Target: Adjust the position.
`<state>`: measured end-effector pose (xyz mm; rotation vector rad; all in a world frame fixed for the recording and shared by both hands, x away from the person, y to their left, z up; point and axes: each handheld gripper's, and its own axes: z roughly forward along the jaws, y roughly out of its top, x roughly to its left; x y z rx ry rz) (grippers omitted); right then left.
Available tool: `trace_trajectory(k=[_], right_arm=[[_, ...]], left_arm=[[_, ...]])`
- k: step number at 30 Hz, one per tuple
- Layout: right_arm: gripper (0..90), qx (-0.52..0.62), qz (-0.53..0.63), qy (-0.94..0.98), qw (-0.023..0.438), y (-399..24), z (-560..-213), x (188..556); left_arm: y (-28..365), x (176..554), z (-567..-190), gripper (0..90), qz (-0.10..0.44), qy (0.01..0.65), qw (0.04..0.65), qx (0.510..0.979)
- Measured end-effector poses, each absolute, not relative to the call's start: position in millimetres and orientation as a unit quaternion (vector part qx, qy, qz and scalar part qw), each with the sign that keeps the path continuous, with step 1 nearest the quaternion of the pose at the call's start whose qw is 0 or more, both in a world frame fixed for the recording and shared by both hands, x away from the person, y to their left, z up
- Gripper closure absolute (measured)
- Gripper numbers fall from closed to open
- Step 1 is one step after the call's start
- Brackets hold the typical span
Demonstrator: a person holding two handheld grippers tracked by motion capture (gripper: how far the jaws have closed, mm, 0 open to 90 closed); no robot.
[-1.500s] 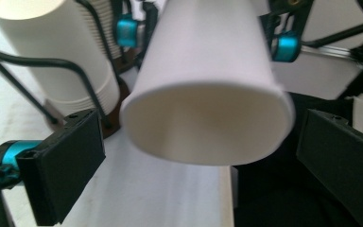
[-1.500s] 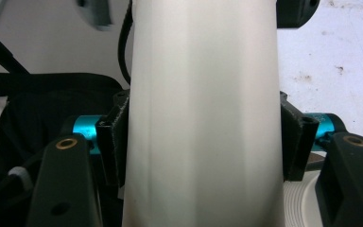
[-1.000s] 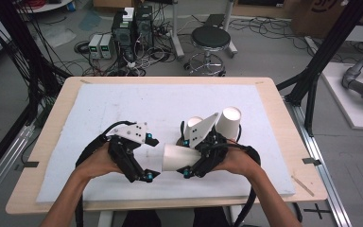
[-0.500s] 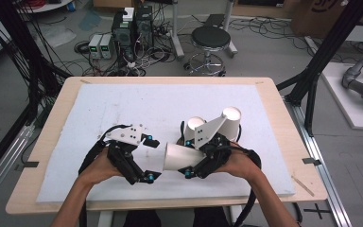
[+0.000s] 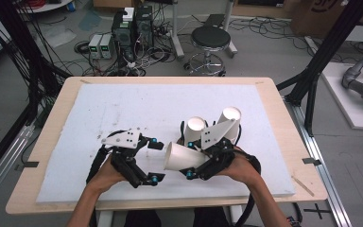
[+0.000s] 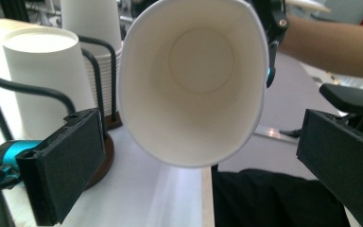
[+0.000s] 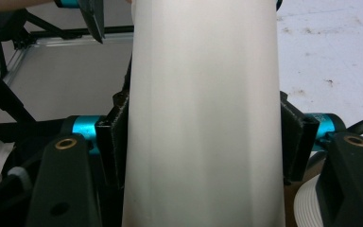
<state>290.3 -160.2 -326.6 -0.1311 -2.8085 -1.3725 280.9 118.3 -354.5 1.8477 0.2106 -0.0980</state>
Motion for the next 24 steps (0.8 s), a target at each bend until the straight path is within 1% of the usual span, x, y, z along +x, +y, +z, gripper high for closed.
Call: trace_trajectory(k=[9,15,24], right_arm=[[34.6,-0.048,-0.455,-0.889,0.011,-164.1,-335.4,287.9],[34.5,-0.048,-0.460,-0.886,0.012,-164.6,-338.0,286.7],[34.5,-0.051,-0.475,-0.878,0.012,-164.5,-343.1,282.8]], left_arm=[[112.7,282.0,-366.9,1.7,-0.052,0.098,0.611,0.784],[112.5,283.7,-369.7,1.7,-0.068,0.104,0.617,0.777],[108.0,283.7,-373.2,1.7,-0.076,0.104,0.633,0.763]])
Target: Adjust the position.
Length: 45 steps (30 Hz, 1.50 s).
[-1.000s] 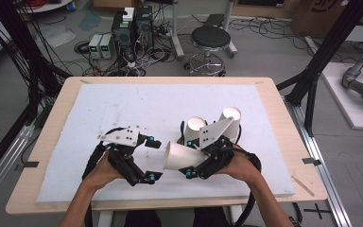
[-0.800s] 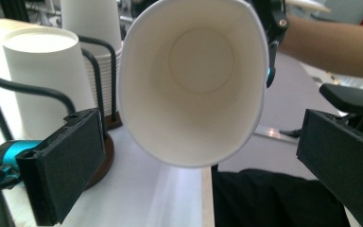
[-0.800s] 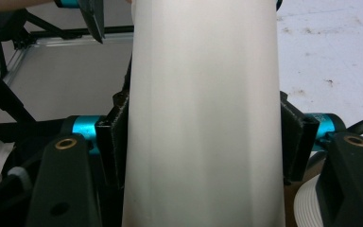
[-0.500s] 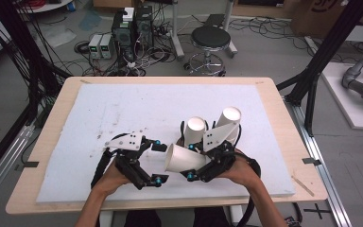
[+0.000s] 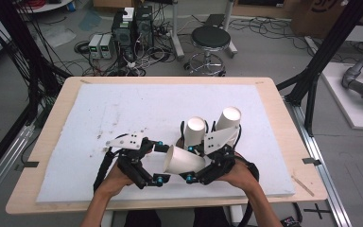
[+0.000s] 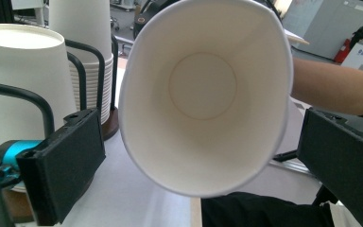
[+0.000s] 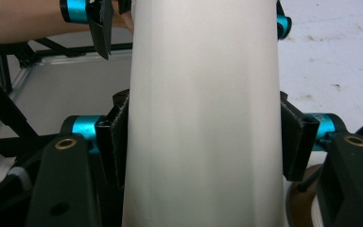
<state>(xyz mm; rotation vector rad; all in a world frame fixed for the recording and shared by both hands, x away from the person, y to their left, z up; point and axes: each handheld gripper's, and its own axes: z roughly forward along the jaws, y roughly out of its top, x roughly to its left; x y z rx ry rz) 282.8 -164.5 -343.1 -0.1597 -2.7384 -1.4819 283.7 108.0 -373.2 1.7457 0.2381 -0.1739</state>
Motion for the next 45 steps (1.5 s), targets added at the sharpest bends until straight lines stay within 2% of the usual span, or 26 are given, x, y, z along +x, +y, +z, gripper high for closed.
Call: trace_trajectory(k=[14,17,27,38,45], right_arm=[[34.5,-0.054,-0.489,-0.870,0.018,-162.8,-348.6,281.2],[34.5,-0.054,-0.490,-0.870,0.017,-161.9,-348.7,281.4],[34.6,-0.051,-0.491,-0.869,0.021,-160.4,-348.4,281.4],[34.6,-0.052,-0.489,-0.871,0.023,-159.1,-349.2,283.2],[35.0,-0.053,-0.491,-0.869,0.024,-159.2,-350.3,283.7]], left_arm=[[105.0,287.4,-380.5,2.6,-0.094,0.114,0.655,0.741],[104.8,286.0,-380.6,9.3,-0.090,0.107,0.660,0.738],[102.3,287.3,-381.5,10.6,-0.090,0.106,0.657,0.741],[101.7,286.6,-380.9,23.2,-0.086,0.096,0.661,0.739],[102.6,286.7,-380.6,26.0,-0.084,0.097,0.661,0.739]])
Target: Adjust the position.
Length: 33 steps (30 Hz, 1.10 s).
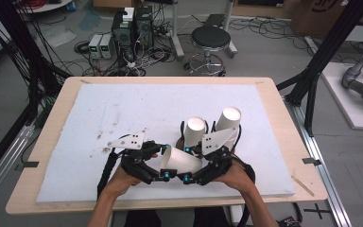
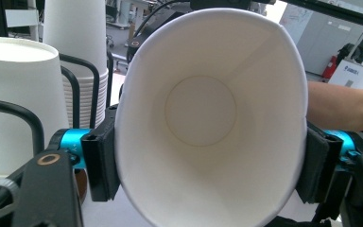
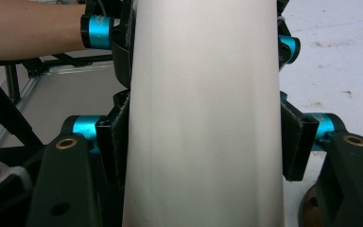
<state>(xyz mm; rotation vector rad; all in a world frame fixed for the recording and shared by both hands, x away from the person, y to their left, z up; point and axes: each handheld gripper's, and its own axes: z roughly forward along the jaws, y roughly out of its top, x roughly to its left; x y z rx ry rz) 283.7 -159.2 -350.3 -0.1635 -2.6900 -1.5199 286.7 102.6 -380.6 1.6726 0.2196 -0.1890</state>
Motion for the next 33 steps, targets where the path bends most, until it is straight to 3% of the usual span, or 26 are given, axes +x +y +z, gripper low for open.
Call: trace_trajectory(k=[22,28,33], right_arm=[[35.5,-0.051,-0.487,-0.871,0.021,-160.5,-353.3,283.6],[21.1,-0.061,-0.482,-0.874,0.020,-158.9,-355.3,283.7],[19.4,-0.067,-0.481,-0.874,0.020,-159.1,-356.0,284.4]], left_arm=[[103.9,286.5,-381.7,33.4,-0.082,0.097,0.654,0.746],[104.1,285.9,-380.8,33.4,-0.083,0.094,0.653,0.747],[106.4,285.8,-380.5,33.3,-0.077,0.095,0.650,0.750]])
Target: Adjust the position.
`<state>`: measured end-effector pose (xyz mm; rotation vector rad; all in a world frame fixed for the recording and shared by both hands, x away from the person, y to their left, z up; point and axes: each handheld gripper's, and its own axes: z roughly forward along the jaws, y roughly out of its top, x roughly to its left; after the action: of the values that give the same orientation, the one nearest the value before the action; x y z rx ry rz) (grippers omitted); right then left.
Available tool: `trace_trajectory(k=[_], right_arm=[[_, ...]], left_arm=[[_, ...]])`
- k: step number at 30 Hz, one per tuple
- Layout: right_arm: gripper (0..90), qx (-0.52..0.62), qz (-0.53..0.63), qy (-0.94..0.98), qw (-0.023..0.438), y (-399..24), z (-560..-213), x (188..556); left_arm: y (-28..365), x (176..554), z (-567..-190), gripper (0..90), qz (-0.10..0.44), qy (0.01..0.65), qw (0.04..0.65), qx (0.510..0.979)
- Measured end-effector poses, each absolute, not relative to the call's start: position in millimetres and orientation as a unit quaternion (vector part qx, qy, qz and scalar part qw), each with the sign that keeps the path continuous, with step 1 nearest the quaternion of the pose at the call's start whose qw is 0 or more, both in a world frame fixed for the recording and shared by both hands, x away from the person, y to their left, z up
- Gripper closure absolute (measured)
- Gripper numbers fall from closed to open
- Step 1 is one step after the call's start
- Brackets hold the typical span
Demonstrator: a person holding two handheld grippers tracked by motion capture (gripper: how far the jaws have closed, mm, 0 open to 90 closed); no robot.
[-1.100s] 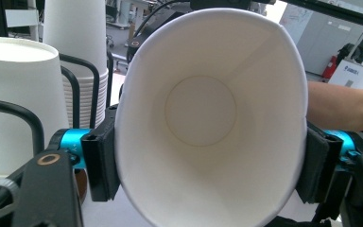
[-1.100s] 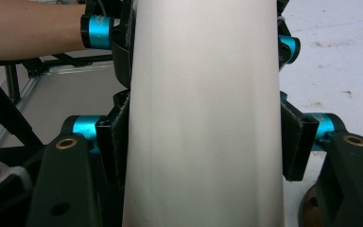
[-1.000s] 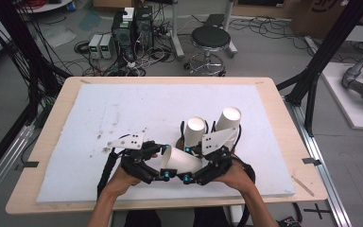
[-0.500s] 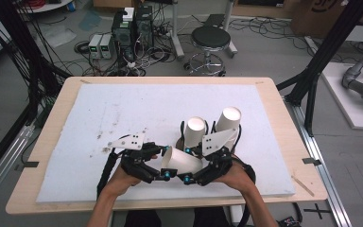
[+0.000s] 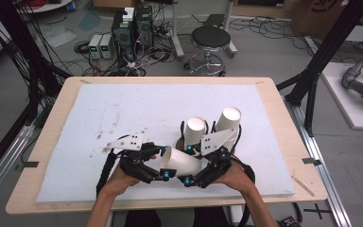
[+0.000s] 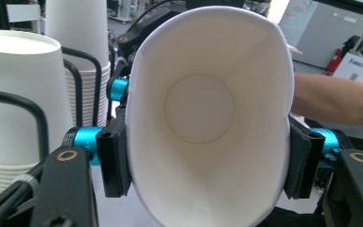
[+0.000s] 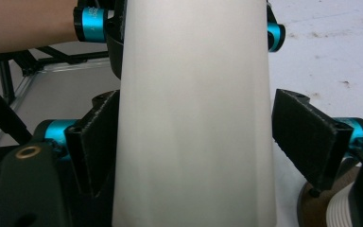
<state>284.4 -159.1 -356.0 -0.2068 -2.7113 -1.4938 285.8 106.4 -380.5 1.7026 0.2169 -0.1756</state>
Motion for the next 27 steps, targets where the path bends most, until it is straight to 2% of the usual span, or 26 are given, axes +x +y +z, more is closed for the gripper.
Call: trace_trajectory(k=[14,27], right_arm=[[19.4,-0.073,-0.487,-0.870,0.013,-169.0,-351.6,283.7],[19.5,-0.082,-0.481,-0.873,0.002,-184.4,-346.5,283.6]], left_arm=[[113.8,284.6,-375.1,33.4,-0.056,0.101,0.638,0.761],[129.0,284.4,-356.1,33.4,-0.025,0.107,0.598,0.794]])
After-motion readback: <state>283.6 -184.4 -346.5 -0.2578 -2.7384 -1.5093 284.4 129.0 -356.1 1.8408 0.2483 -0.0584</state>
